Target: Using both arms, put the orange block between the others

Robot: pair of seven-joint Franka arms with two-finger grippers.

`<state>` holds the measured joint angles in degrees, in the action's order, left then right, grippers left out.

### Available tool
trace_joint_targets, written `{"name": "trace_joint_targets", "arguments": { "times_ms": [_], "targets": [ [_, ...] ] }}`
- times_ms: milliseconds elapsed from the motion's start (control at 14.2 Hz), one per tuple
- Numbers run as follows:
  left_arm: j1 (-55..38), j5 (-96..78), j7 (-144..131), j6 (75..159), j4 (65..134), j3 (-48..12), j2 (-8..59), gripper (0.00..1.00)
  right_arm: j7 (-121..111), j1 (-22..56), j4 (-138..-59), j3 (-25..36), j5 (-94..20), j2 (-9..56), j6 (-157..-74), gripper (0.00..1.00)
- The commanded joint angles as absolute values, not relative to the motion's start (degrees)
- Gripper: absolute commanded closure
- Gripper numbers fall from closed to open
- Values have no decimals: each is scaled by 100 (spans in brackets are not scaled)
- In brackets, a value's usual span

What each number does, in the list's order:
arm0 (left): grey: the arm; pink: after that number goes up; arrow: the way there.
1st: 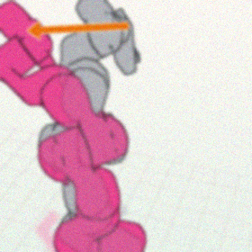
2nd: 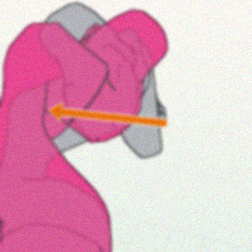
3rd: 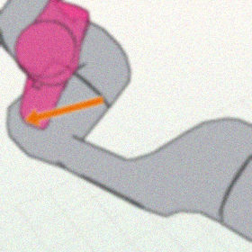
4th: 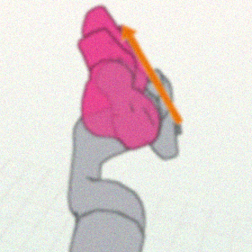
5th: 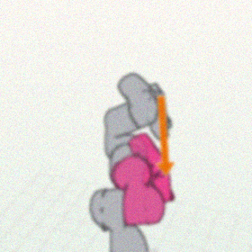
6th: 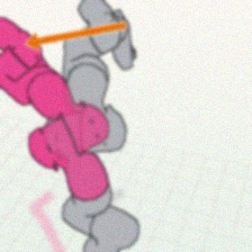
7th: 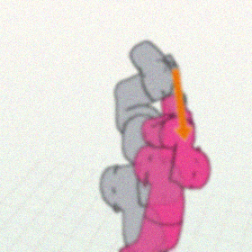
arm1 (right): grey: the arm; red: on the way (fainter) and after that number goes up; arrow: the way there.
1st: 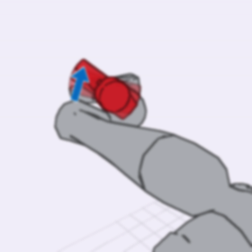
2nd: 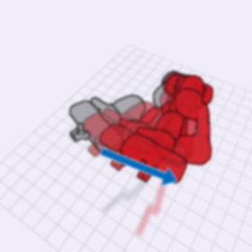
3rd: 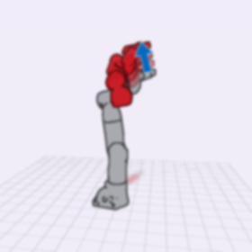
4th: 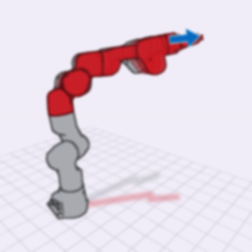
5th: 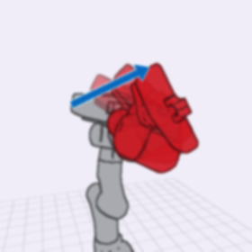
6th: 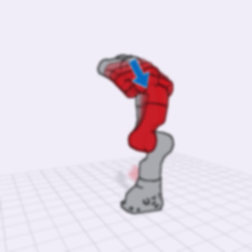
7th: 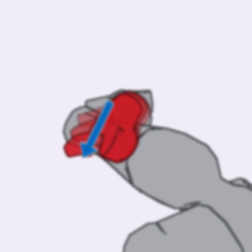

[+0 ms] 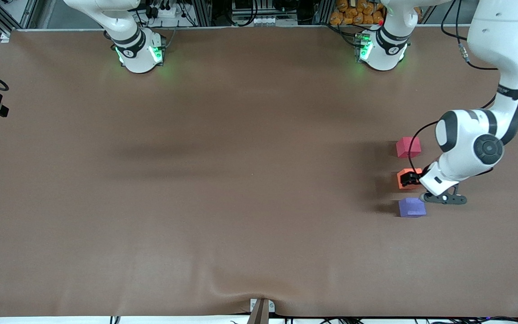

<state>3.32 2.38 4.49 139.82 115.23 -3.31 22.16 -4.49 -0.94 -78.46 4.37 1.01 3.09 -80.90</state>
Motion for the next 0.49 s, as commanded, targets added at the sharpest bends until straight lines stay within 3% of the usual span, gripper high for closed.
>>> {"name": "trace_joint_targets", "arguments": {
  "times_ms": [0,211,422],
  "targets": [
    [387,343,378,13502,11436,-439,1505,0,-519,-123,-7989,369,141,176,-8130,0],
    [360,325,369,12599,10901,-457,1012,0,-519,-88,-7989,352,141,185,-8112,0],
    [378,63,343,10861,9813,-650,844,0,-519,-70,-7989,352,141,185,-8112,0]
  ]
}}
